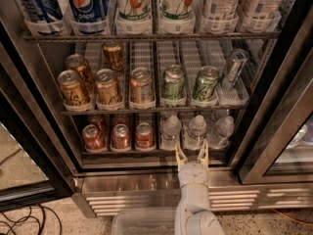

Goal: Pick water bottle from bottom shelf of fridge

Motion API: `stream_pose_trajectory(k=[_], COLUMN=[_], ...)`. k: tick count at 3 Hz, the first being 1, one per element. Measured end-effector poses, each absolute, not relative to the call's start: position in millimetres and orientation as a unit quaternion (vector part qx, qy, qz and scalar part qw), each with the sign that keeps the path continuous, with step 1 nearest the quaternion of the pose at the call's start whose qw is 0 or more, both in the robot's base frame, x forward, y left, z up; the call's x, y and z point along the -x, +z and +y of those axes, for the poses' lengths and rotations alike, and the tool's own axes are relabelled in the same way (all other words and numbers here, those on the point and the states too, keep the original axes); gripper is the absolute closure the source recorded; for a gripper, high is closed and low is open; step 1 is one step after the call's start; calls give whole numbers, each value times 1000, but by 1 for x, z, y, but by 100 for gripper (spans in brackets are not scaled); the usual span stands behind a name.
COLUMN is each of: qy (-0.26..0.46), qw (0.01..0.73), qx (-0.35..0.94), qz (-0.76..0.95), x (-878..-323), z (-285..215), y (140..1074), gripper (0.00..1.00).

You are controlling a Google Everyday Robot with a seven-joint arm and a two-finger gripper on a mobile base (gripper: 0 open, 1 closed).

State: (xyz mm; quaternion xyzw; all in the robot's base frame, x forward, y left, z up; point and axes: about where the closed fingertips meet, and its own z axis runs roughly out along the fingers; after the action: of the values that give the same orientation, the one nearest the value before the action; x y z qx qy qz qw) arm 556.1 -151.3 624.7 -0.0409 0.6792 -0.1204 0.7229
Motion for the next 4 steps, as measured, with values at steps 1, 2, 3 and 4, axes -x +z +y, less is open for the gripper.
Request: stream_pose_trajectory(k=[1,2,3,4], qy=[-133,-146,-149,-155], qw=[730,733,731,733], qx=[22,4,4,1], qz=[670,665,666,663], x=[-556,-563,-573,-585], z=[-155,-158,-157,-156], y=[628,626,623,622], gripper=[33,34,33,33])
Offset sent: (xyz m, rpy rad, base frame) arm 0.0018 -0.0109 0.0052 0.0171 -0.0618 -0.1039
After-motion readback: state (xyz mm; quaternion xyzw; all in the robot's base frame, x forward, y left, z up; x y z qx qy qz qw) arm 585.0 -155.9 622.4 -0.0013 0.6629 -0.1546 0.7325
